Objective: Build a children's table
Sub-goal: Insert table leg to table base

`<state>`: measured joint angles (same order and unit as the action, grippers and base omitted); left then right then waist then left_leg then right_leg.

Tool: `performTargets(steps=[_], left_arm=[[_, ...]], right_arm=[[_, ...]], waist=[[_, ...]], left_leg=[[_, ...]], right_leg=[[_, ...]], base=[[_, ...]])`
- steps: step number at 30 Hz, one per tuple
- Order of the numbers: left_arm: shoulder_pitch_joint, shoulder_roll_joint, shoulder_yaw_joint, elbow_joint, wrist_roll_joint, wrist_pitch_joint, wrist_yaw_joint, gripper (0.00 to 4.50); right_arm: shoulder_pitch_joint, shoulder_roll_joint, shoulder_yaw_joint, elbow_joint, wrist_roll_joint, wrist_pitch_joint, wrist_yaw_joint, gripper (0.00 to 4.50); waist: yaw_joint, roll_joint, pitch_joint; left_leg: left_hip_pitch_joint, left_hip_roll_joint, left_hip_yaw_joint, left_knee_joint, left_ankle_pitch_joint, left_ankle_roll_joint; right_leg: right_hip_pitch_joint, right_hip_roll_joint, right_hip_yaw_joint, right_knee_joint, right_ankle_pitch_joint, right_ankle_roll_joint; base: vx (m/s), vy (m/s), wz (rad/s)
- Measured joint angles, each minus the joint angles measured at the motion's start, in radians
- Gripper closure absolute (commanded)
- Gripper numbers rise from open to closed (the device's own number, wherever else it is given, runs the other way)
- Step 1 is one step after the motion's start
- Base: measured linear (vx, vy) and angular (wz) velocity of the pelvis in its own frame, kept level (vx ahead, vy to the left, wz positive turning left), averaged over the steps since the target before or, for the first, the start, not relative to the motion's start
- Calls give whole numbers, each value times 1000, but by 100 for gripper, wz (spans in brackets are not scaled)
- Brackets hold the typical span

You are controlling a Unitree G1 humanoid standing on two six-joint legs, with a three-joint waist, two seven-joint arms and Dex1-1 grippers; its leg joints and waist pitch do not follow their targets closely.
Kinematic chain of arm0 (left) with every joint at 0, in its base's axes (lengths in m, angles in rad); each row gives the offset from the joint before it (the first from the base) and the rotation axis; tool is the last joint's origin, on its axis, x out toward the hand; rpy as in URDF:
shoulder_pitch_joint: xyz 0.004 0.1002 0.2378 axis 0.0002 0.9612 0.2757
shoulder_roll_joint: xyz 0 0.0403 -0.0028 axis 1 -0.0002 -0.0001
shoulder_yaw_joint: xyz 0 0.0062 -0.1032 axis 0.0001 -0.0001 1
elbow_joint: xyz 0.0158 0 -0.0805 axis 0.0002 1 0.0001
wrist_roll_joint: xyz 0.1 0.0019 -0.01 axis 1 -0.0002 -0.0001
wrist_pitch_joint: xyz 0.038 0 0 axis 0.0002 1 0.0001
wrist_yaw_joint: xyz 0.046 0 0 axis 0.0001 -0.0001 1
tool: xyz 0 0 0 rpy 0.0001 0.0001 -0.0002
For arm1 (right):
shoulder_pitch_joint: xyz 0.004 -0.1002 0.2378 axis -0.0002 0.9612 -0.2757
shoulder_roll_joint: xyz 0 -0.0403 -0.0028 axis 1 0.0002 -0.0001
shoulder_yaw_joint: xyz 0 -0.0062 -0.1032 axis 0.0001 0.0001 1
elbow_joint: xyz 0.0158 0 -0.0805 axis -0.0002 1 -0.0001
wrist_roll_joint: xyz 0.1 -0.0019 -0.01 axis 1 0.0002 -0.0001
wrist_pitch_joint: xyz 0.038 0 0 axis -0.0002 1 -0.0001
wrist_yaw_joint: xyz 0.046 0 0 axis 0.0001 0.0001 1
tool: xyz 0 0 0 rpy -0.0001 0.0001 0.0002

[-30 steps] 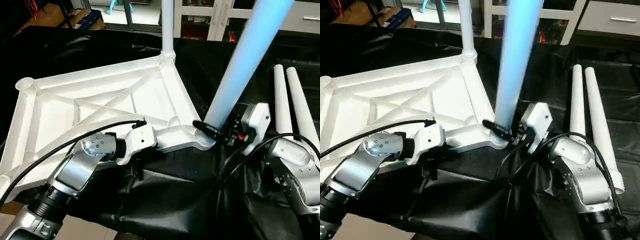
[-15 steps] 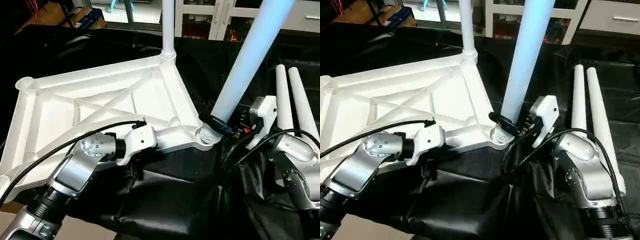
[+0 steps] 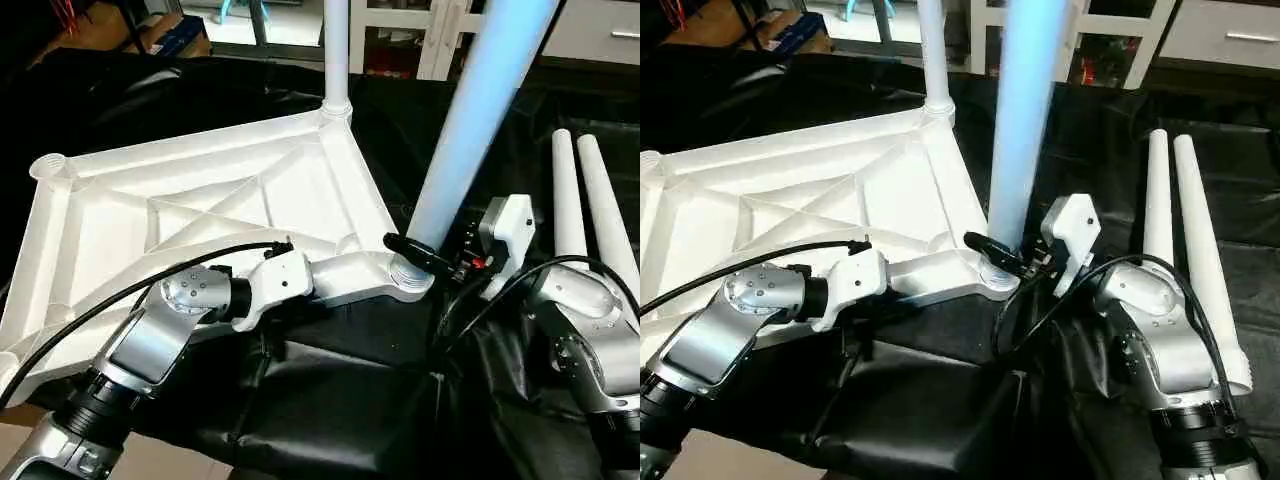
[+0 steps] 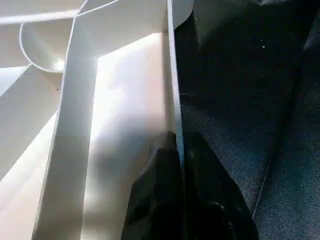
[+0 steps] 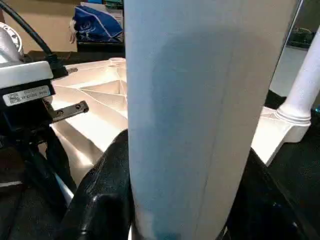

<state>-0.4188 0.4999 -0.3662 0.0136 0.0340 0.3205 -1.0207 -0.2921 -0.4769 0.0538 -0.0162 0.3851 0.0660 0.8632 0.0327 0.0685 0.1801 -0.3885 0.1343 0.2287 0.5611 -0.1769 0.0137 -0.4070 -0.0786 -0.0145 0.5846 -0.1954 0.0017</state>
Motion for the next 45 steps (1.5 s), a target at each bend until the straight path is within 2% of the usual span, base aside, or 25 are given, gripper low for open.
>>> performTargets(steps=[9, 17, 25, 41, 45], left_arm=[[6, 0, -1, -10, 0, -1, -1, 450], [7, 0, -4, -15, 0, -1, -12, 450], [8, 1, -4, -14, 0, 0, -13, 450], [13, 3, -1, -17, -1, 4, -16, 450], [13, 4, -1, -17, 0, 5, -16, 450]], right_arm=[[6, -27, 6, -4, -8, -24, 33, 268], [38, -68, 6, -59, 0, 3, 72, 268], [22, -85, 23, -66, -7, 24, 85, 268], [-43, -56, 29, -38, 8, 144, 105, 268], [-62, -13, -3, 7, 43, 187, 98, 268]], waist=[[2, 0, 0], [8, 1, -1], [8, 1, -2], [4, -1, -3], [2, -2, -3]], left_leg=[[0, 0, 0, -2, 0, 0], [2, 0, 0, -5, 3, 4], [3, 0, 0, -6, 3, 4], [4, 0, 0, -6, 3, 4], [4, 0, 0, -6, 1, 2]], right_leg=[[1, 0, 0, 0, 1, -1], [3, 0, 0, 0, -1, 1], [4, 0, -1, 0, -2, 2], [5, 0, -1, 0, -2, 3], [5, 0, -1, 0, -2, 3]], base=[[0, 0, 0], [0, 0, 0], [0, 0, 0], [0, 0, 0], [0, 0, 0]])
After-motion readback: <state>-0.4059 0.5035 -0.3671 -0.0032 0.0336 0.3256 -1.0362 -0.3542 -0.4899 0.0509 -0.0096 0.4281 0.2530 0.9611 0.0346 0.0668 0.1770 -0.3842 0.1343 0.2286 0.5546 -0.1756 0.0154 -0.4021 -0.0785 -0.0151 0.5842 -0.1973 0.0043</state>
